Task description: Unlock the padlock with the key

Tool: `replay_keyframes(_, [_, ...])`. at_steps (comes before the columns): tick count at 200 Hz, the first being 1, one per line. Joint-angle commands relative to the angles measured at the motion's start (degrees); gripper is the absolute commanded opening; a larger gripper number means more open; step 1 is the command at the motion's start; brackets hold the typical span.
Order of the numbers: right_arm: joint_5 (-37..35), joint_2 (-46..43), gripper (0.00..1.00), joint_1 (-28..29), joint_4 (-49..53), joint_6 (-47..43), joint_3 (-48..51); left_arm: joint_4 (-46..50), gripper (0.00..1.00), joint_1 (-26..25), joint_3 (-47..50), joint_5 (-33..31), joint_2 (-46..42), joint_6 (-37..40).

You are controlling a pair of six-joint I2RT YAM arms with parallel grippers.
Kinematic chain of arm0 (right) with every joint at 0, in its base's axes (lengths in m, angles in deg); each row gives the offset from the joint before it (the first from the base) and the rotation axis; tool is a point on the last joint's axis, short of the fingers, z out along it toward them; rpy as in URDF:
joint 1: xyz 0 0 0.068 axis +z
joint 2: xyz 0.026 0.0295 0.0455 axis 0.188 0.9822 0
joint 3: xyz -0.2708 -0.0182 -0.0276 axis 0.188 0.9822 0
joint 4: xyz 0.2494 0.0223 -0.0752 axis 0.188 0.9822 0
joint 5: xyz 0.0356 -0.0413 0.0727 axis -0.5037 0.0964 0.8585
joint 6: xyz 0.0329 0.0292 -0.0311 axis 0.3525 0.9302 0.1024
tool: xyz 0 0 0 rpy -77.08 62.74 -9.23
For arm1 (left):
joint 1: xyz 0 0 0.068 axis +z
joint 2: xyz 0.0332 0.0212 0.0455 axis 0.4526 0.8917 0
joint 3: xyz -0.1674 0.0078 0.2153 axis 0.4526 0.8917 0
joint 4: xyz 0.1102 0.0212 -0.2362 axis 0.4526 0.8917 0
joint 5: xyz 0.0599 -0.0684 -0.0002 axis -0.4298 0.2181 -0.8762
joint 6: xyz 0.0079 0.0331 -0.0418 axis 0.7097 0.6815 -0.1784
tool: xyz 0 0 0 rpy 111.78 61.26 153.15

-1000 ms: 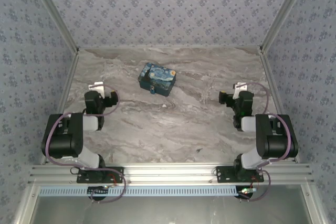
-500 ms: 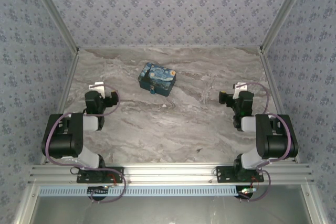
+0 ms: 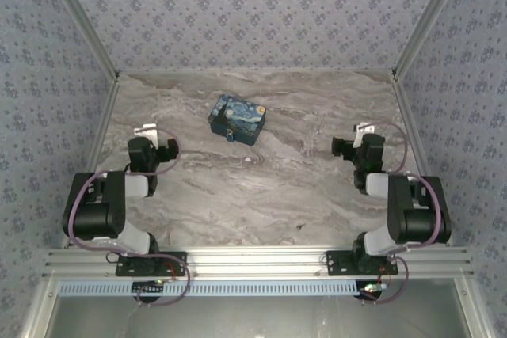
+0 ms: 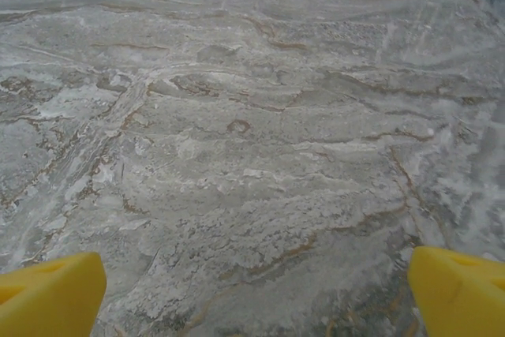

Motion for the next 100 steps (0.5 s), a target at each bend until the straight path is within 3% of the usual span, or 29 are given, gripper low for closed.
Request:
replay_keyframes(1, [-1.21,-8.32,1.0,-0.7,17.12,3.02,-6.59,6.87,0.99,0.22,-2.35,-1.72,-7.71,-1.14])
replay_keyframes(21, [-2.68,-14.79,1.0,0.49,30.18,7.34,-10.23,10.91,1.0,-0.49,-1.91,-4.68,-14.52,-3.77])
replay_keyframes(39, [-1.7,-18.91,1.0,2.86,40.9,12.9,-13.27,14.8,0.99,-1.28,-2.47,-1.05,-19.68,-9.68])
replay_keyframes(53, [-1.4,-21.22,1.0,6.01,50.34,16.91,-15.78,23.24,0.99,-2.23,-5.63,2.5,-22.6,-15.73])
replay_keyframes(79, [-2.44,-24.21,1.0,16.34,64.18,25.11,-18.71,37.84,0.99,-5.41,-11.39,8.73,-25.64,-25.28])
replay_keyframes(100, [-2.82,-26.01,0.92,26.08,71.39,30.88,-18.48,43.51,0.99,-11.13,-13.13,11.37,-27.23,-28.66])
